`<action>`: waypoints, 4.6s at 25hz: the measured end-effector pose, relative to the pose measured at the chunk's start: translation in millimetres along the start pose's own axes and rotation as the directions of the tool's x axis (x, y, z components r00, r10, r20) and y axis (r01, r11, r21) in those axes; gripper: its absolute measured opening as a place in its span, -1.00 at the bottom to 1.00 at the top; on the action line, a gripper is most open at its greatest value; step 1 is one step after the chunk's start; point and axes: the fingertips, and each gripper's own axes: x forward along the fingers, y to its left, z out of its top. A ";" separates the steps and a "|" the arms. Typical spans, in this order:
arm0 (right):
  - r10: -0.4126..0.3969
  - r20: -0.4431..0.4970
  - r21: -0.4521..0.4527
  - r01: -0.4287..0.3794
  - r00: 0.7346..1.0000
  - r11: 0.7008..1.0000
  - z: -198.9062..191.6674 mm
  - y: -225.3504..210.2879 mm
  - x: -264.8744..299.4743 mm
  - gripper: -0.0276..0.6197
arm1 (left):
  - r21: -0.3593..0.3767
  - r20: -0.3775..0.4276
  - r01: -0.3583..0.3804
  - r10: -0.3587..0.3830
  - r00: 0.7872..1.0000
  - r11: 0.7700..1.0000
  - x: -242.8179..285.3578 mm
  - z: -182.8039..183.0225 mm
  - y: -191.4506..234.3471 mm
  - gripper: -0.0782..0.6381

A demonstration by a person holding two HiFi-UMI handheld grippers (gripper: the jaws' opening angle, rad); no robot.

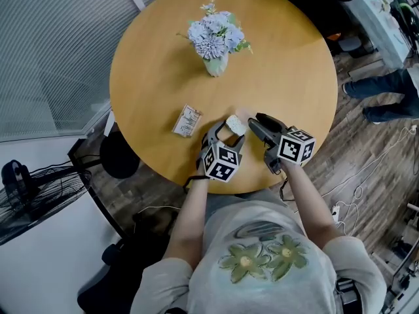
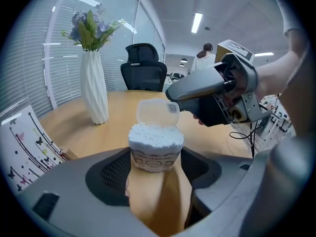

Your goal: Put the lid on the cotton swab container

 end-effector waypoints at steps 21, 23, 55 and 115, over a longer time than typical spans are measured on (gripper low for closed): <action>-0.001 -0.038 -0.083 -0.003 0.999 0.997 -4.7 7.4 -2.2 -0.67 | -0.002 -0.012 -0.003 0.003 1.000 1.000 -1.1 -3.5 1.0 0.10; -0.008 -0.047 -0.120 0.002 0.999 0.993 -6.0 9.4 -2.6 -0.68 | -0.002 -0.014 -0.002 0.002 1.000 1.000 -1.2 -4.7 0.6 0.09; -0.037 -0.109 -0.357 -0.004 0.993 0.934 -20.8 31.3 0.1 -0.56 | 0.004 -0.016 0.003 -0.003 1.000 1.000 0.4 -5.1 0.2 0.09; -0.108 -0.157 -0.415 0.033 0.982 0.909 -34.3 37.8 9.3 -0.69 | 0.002 -0.027 0.026 -0.026 0.999 1.000 2.7 -11.8 -0.4 0.04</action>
